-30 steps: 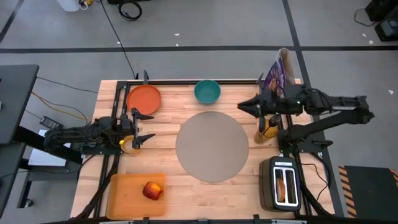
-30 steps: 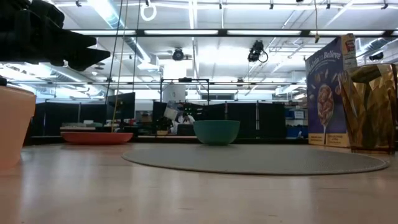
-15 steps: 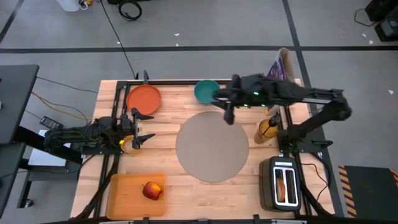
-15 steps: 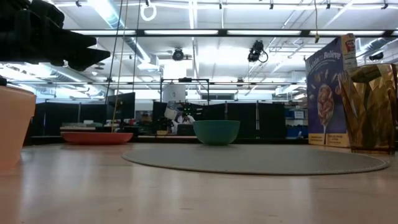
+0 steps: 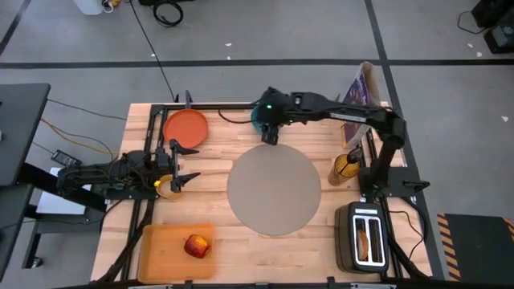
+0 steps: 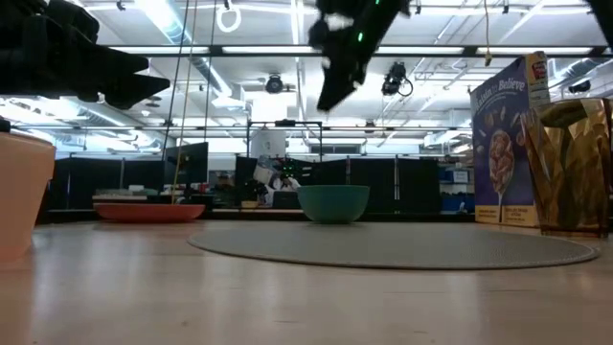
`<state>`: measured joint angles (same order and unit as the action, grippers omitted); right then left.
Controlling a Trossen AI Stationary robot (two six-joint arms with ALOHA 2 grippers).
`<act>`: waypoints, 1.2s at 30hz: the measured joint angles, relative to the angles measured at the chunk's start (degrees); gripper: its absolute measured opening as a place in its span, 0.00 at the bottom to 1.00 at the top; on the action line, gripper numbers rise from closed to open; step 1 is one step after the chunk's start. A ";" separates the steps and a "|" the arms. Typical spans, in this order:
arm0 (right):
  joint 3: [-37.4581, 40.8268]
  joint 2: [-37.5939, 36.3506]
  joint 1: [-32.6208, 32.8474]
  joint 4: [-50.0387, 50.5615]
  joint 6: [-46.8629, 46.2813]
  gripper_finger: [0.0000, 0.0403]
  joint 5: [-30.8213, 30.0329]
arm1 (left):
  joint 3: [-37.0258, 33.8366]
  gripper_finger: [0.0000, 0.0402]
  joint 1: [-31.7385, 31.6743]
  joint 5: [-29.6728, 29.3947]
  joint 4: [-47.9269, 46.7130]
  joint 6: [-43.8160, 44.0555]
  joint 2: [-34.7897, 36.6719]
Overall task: Arrange a breakfast setting
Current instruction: Put the blue bowl on the placemat
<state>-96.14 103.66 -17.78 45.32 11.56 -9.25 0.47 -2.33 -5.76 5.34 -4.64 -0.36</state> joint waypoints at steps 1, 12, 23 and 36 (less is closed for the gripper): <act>0.00 1.29 -0.53 0.23 0.84 0.56 1.00 | 0.00 0.95 0.00 0.00 0.00 0.00 0.00; 0.01 12.29 -4.50 1.92 9.81 0.52 7.94 | 0.01 0.95 0.00 0.01 0.00 0.00 0.00; 0.35 17.28 -5.71 1.61 12.13 0.41 4.10 | 0.02 0.95 0.00 0.00 0.00 -0.02 0.00; 0.50 15.41 -5.01 2.45 11.82 0.03 2.69 | 0.02 0.95 0.00 0.00 0.00 0.00 0.00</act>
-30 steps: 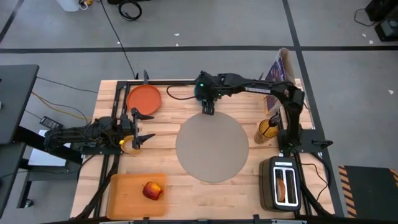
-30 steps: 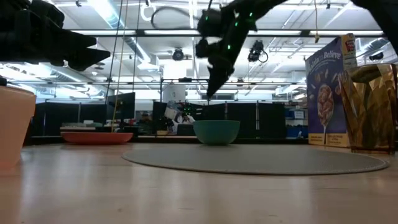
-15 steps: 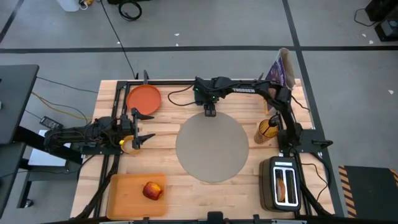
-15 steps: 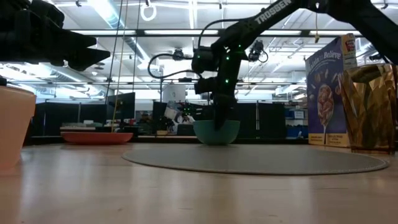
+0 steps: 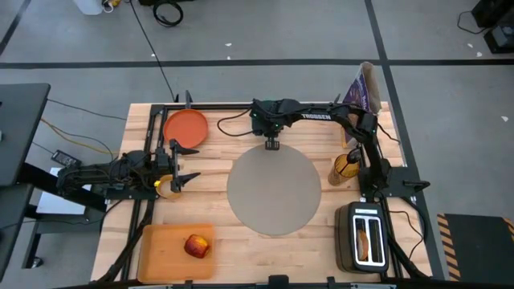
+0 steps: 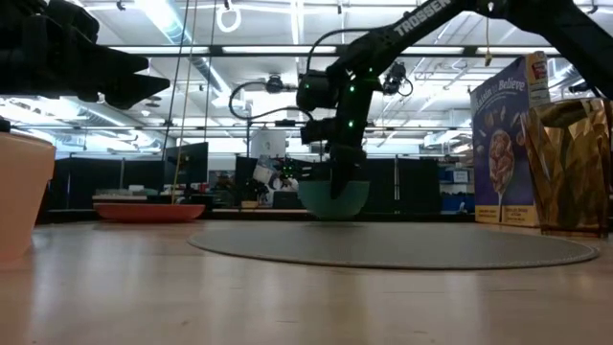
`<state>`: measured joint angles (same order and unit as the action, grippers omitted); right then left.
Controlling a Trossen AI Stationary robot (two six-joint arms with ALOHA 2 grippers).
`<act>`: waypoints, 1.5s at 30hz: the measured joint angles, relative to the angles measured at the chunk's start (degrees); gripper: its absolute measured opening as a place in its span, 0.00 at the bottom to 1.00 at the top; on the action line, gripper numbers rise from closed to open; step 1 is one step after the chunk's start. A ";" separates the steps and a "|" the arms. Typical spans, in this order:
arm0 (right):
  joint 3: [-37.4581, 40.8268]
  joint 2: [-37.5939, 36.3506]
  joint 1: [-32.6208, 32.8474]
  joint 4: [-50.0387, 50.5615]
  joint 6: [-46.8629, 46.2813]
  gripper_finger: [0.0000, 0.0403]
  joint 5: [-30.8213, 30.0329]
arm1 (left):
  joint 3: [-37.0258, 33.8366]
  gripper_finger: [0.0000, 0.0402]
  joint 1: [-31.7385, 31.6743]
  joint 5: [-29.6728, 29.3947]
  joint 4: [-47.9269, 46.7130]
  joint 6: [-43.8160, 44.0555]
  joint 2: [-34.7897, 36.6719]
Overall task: Arrange a breakfast setting
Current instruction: Put the blue bowl on the placemat
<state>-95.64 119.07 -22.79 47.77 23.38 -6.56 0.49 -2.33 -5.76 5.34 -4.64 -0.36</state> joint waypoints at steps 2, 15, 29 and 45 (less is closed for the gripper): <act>-1.04 -1.73 1.21 2.94 -0.99 0.05 -1.72 | -0.02 0.95 0.00 0.00 0.00 0.00 0.00; 13.42 -23.88 17.76 12.64 -15.18 0.03 3.27 | 0.00 0.95 0.00 0.00 0.00 0.00 0.00; 30.30 -20.09 32.57 -4.59 -25.36 0.03 0.77 | -0.01 0.95 0.00 0.00 0.00 0.00 0.00; 28.79 -17.49 30.46 -9.10 -24.38 0.03 0.72 | 0.00 0.95 0.00 0.00 0.00 0.00 0.00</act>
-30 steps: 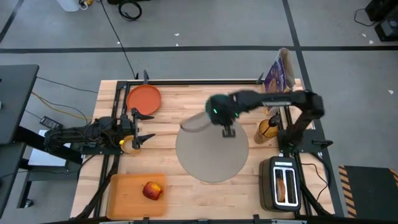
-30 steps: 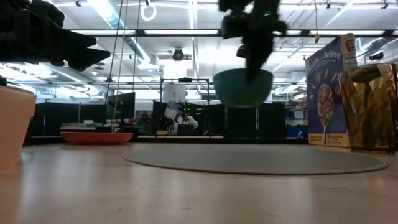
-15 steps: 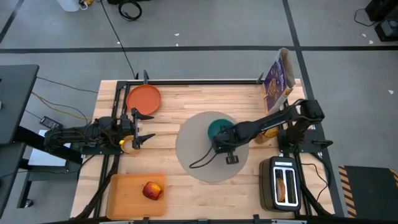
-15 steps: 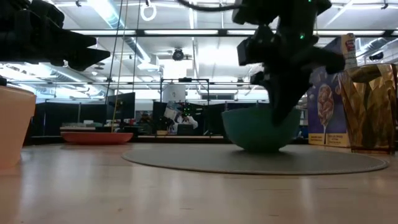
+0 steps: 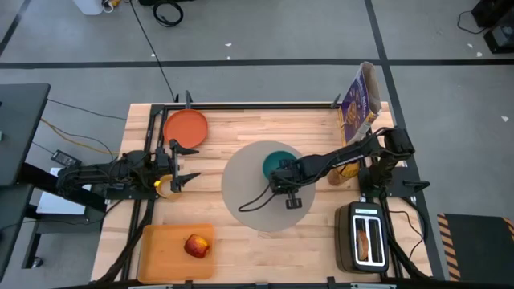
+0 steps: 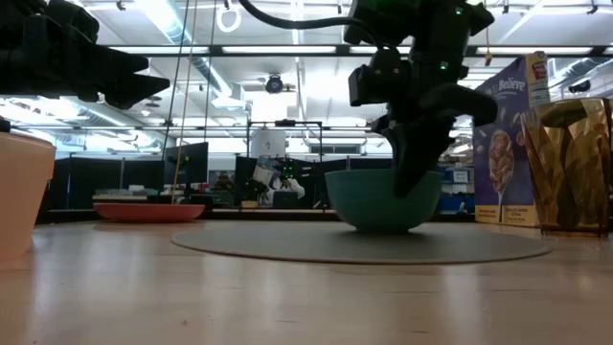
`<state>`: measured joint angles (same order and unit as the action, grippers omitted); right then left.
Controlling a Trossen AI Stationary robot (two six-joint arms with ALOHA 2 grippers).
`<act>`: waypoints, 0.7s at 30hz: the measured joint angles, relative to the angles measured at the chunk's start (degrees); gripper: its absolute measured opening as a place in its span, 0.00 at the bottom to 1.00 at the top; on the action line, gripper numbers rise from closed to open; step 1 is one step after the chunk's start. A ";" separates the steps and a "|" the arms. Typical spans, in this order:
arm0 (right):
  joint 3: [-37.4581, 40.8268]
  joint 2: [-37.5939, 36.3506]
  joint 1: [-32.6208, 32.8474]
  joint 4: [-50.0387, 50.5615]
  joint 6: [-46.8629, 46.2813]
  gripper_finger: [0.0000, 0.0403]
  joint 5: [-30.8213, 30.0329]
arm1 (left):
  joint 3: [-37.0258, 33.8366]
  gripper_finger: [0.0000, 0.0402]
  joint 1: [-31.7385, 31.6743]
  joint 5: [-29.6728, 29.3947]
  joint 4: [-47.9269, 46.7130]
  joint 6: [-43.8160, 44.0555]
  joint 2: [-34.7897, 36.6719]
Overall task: Arrange a breakfast setting
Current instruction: Put the blue bowl on the placemat
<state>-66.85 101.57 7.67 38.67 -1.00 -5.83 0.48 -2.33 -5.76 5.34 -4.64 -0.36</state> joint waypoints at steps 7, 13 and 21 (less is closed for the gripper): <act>-5.51 0.12 0.08 3.96 1.25 0.04 0.36 | -0.01 0.95 -0.11 -0.71 0.48 -3.35 0.00; -5.85 0.73 0.04 3.83 5.23 0.04 -0.33 | -0.01 0.95 -0.11 -1.07 0.43 -4.57 0.00; -5.88 2.70 0.08 3.79 8.76 0.04 2.21 | 0.01 0.95 -0.11 -1.07 5.03 9.57 0.00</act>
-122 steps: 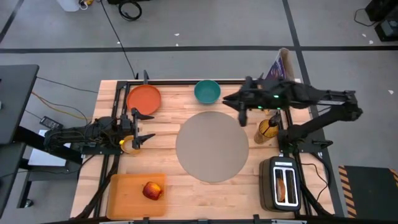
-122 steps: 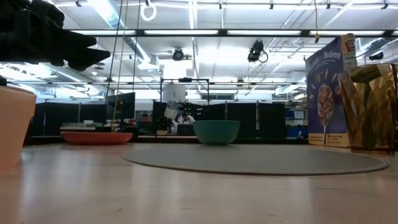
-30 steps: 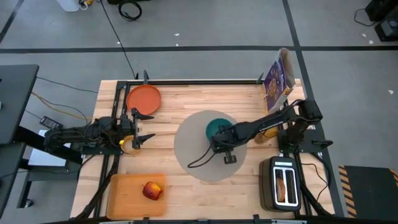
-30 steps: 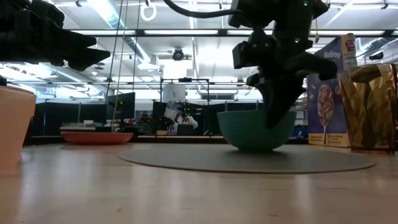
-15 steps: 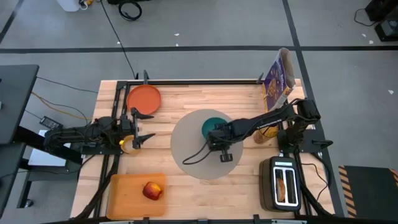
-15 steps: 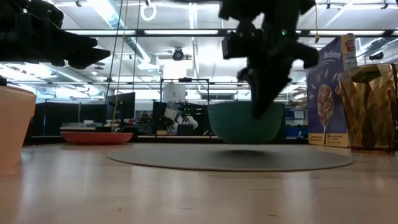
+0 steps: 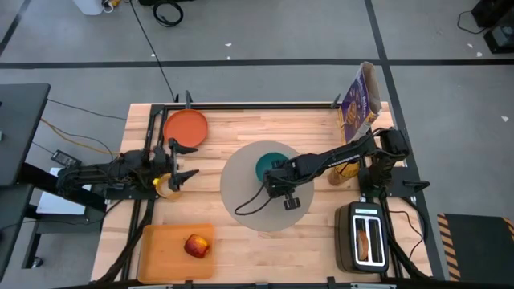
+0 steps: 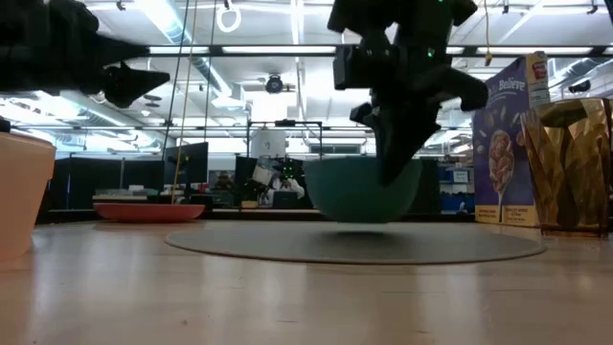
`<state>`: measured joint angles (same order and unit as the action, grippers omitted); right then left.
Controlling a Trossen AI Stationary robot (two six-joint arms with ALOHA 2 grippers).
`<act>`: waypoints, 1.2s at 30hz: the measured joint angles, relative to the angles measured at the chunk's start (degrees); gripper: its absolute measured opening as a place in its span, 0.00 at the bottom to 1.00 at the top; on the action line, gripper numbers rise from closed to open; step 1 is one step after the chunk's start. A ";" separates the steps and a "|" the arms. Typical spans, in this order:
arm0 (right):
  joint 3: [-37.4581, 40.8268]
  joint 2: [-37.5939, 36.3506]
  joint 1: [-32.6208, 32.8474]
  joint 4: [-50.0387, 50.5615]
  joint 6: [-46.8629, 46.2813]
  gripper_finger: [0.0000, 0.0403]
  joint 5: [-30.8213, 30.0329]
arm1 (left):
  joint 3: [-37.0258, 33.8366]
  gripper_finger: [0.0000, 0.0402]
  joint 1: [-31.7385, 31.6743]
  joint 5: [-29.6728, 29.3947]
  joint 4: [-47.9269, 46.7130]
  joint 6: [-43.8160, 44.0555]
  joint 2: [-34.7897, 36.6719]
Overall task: Arrange a breakfast setting
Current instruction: Put the blue bowl on the placemat, then put the orange plate on the placemat to the bottom of the blue bowl
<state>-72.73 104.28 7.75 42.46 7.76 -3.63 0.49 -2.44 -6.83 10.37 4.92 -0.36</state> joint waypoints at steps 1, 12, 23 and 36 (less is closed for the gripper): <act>0.01 0.55 0.05 0.59 0.24 0.04 0.41 | -0.02 0.95 0.00 -0.07 0.86 4.16 0.02; -0.04 1.32 0.13 0.36 -0.05 0.14 -1.22 | -0.01 0.95 0.04 0.01 11.03 30.11 0.00; -13.38 0.97 0.78 15.48 -2.10 0.39 -1.32 | 1.66 0.95 0.04 -3.93 15.67 30.24 -2.65; -44.19 -1.88 -1.42 25.91 -3.43 0.43 -6.35 | 9.33 0.95 0.06 -5.89 32.46 20.29 -23.15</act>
<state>-116.92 102.40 6.33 68.37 4.33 -9.98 9.82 -2.38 -12.72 42.83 25.21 -23.51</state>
